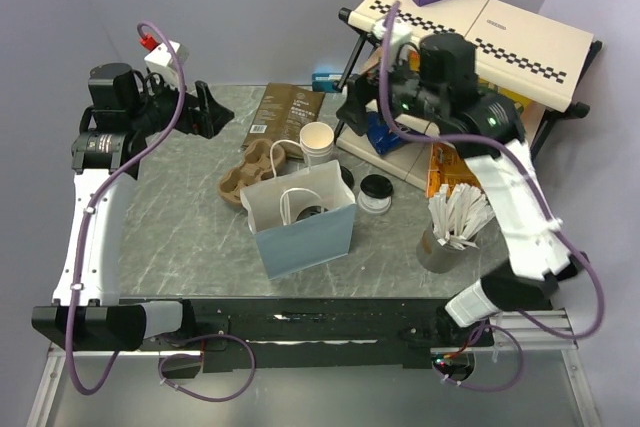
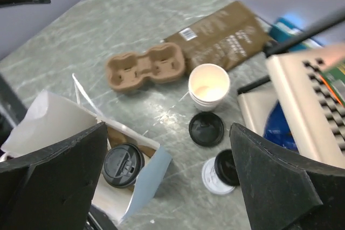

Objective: Pack the takeout coffee

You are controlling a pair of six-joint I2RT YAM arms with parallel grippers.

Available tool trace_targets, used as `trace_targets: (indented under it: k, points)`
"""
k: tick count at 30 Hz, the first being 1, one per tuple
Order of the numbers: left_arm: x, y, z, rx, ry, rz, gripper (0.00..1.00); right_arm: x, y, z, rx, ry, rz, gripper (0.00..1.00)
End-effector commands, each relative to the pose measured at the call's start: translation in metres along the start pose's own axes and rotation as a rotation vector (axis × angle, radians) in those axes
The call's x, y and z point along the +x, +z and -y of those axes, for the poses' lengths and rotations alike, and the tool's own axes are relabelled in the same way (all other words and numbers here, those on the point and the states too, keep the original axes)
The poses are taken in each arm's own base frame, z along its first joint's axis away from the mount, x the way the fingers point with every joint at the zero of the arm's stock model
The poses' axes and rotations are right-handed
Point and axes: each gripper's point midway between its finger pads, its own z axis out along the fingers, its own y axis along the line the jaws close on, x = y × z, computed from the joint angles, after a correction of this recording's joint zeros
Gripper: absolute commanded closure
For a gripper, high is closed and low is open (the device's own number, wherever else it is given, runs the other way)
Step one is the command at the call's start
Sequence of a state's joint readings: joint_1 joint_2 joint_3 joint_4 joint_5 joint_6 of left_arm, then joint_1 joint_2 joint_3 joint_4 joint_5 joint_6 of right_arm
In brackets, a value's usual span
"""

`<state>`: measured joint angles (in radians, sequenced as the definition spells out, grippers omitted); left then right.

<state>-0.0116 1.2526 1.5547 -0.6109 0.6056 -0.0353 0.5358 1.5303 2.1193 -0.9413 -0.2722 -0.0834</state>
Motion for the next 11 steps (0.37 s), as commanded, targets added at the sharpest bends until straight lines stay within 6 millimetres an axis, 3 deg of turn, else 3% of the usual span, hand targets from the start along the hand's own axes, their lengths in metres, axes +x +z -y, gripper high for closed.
trace_targets:
  k: [1,2,3,5,11]
  points:
    - [-0.007,-0.003,-0.012,-0.072,0.006,0.030,0.00,0.013,-0.031,0.025,0.229,0.107,0.020,0.00]
    - [-0.007,-0.003,-0.014,-0.078,0.006,0.029,0.01,0.025,-0.030,0.026,0.237,0.113,-0.004,0.00]
    - [-0.005,-0.003,-0.014,-0.080,0.002,0.026,0.01,0.025,-0.041,0.023,0.237,0.114,0.014,0.00]
    - [-0.003,-0.002,-0.014,-0.080,-0.003,0.025,0.01,0.031,-0.044,0.021,0.239,0.121,0.006,0.00]
    - [-0.004,-0.007,-0.021,-0.107,-0.017,0.034,0.01,0.021,-0.054,0.022,0.252,0.101,0.042,0.00]
